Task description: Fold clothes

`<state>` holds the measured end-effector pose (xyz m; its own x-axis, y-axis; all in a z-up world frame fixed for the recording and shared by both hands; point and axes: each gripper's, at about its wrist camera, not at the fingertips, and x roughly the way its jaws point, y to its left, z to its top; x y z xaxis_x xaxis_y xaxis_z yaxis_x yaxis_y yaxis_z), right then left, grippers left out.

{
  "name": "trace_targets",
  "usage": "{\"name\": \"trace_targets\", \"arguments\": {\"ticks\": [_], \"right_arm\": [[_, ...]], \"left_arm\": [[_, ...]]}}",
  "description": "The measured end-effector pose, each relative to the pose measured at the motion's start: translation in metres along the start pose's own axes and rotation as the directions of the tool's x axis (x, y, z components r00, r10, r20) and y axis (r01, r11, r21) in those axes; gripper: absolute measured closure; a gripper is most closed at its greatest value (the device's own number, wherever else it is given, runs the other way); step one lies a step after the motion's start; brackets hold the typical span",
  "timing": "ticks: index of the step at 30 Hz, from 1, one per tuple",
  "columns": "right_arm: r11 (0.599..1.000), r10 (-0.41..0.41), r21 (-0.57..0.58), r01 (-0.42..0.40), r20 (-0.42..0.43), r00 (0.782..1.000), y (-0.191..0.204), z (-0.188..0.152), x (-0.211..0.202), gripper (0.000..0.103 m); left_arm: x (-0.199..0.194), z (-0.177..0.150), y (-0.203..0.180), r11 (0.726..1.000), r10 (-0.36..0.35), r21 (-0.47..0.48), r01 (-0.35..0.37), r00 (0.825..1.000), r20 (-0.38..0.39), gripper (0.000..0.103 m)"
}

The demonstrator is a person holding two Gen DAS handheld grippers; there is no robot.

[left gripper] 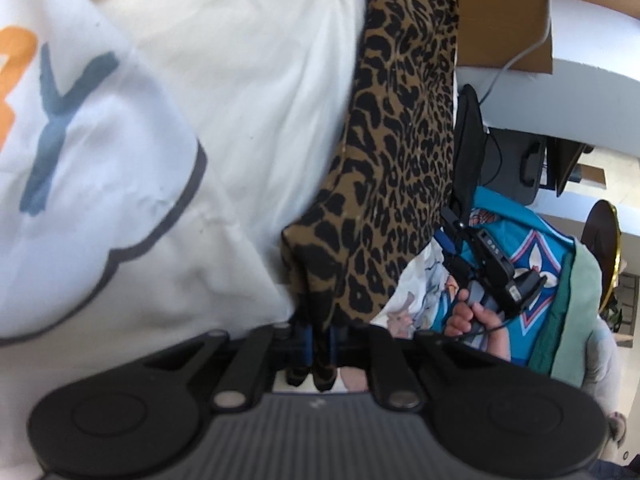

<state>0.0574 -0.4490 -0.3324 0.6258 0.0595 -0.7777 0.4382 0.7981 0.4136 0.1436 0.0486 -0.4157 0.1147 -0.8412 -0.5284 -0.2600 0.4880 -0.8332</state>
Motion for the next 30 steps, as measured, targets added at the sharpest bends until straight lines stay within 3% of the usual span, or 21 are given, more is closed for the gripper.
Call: {"name": "trace_targets", "arguments": {"ticks": [8,9,11,15,18,21,30], "right_arm": [[0.995,0.038,-0.089,-0.041,-0.036,0.999,-0.003,0.008,0.012,0.052],[0.995,0.050,-0.088,-0.054,-0.045,0.998,-0.005,0.010,0.012,0.055],[0.994,0.068,-0.077,-0.073,-0.070,0.995,-0.009,0.015,0.013,0.075],[0.990,0.067,-0.113,-0.080,-0.108,0.992,-0.003,0.020,0.010,0.093],[0.983,0.038,-0.173,-0.056,-0.105,0.994,0.007,0.022,0.005,0.096],[0.985,0.046,-0.162,-0.063,-0.108,0.993,0.006,0.024,0.000,0.097],[0.986,0.146,-0.059,-0.158,-0.168,0.975,0.007,0.021,-0.020,0.097]], "left_arm": [[0.000,0.001,-0.001,0.999,0.017,0.028,-0.017,1.000,-0.019,0.095],[0.000,0.002,-0.002,0.999,0.019,0.032,-0.018,1.000,-0.023,0.095],[0.000,0.002,-0.003,0.999,0.023,0.040,-0.022,0.999,-0.026,0.095],[0.001,0.003,-0.011,0.997,0.041,0.068,-0.038,0.999,-0.033,0.096],[-0.003,0.004,-0.018,0.994,0.060,0.097,-0.057,0.998,-0.035,0.096],[-0.012,0.005,-0.026,0.990,0.078,0.124,-0.073,0.996,-0.034,0.096],[-0.060,0.025,-0.051,0.962,0.166,0.219,-0.162,0.986,-0.001,0.096]]}}
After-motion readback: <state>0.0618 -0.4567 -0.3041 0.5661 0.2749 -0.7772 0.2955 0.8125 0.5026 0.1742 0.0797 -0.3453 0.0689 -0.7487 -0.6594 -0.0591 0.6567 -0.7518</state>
